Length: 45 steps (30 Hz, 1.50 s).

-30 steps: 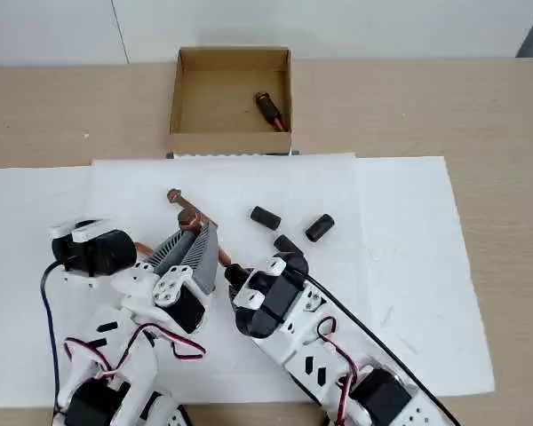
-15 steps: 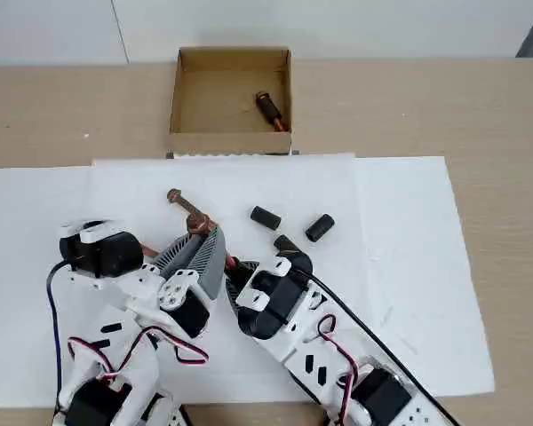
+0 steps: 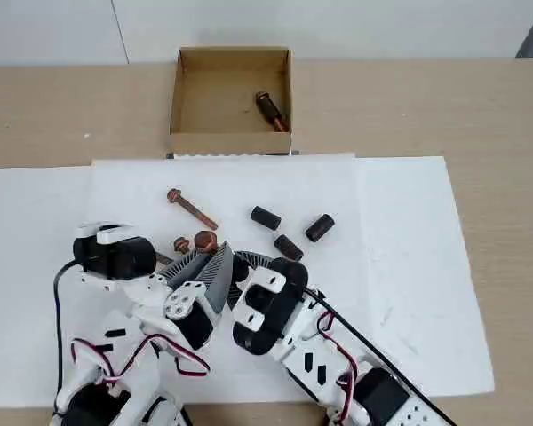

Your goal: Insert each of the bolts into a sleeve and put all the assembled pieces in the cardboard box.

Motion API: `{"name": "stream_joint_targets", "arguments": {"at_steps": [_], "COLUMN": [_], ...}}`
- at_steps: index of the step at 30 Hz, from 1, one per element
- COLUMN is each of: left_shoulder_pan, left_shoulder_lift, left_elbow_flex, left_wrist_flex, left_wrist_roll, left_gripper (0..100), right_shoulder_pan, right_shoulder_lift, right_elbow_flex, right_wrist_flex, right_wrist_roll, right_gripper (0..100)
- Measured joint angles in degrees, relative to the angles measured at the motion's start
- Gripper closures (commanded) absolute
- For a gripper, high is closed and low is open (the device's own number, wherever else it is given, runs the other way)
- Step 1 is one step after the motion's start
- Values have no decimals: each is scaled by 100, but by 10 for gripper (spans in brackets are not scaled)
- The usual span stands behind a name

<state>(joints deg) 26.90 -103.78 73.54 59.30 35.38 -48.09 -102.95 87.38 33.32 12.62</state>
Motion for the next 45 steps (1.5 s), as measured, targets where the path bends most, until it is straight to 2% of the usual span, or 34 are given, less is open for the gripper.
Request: {"name": "stream_joint_targets", "arguments": {"at_steps": [5, 12, 28, 30, 34, 39, 45], "left_shoulder_pan": [0, -44, -185, -264, -651, -1134, -1635], "left_shoulder_lift": [0, 0, 26, 26, 26, 26, 26], "left_elbow_flex": [0, 0, -334, -431, -501, -501, 35], "left_wrist_flex": [0, 18, 114, 114, 114, 114, 114], "left_wrist_roll": [0, 0, -70, -220, -615, -1301, -2505], "left_gripper": [991, 832, 831, 852, 998, 994, 994], "right_shoulder_pan": [0, 18, 9, 9, 9, 316, 1187], "right_shoulder_lift": [0, 0, -9, -9, -9, -9, -9], "right_elbow_flex": [0, 0, 167, 193, 193, 193, 193], "right_wrist_flex": [-9, -9, -70, -70, -70, -70, 334], "right_wrist_roll": [79, 79, 97, 97, 97, 97, -35], "right_gripper": [996, 996, 996, 996, 996, 996, 997]}}
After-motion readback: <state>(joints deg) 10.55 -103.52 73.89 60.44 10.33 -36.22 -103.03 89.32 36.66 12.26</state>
